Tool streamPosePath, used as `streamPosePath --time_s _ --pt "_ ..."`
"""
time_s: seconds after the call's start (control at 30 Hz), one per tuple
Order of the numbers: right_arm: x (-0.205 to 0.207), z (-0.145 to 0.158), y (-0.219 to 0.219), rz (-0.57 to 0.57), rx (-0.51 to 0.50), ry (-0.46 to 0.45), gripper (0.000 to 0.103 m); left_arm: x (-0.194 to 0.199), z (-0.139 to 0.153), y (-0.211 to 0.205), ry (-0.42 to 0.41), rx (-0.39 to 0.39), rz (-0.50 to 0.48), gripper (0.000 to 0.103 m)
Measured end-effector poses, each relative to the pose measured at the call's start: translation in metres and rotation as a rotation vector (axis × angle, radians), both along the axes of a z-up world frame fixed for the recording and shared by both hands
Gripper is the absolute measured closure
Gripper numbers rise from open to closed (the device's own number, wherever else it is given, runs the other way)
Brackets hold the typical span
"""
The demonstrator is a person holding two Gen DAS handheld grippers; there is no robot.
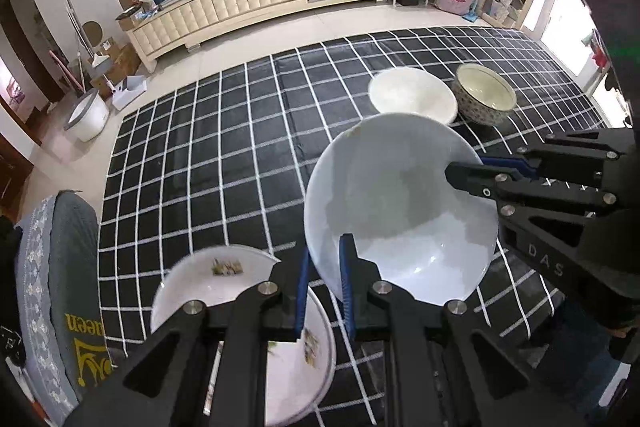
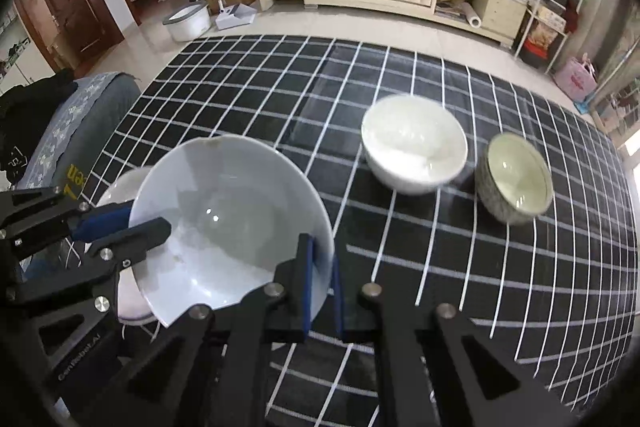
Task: Organize plates and bowls
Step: 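Lift the white bowl with both tools and carry it toward the plate stack, then lower the white bowl beside the plate stack and open both tools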
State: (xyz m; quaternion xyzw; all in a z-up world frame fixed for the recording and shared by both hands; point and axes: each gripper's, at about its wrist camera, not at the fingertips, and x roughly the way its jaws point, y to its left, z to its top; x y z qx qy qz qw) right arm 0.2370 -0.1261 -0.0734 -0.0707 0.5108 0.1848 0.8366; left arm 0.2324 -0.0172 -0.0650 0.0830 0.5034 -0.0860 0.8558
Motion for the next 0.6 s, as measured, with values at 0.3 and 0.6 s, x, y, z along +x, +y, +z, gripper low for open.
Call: streamPosePath --time_s 0.3,0.6 --pt "-0.029 -0.044 -0.014 -0.035 -0.027 0.091 0.091 -0.03 -0.04 -0.017 0.058 0.0 -0.017 0.09" --pt "-0.033 -0.077 -0.021 -0.05 -0.039 0.157 0.091 -0.039 -0.078 -0.029 0.125 -0.003 -0.005 0.09"
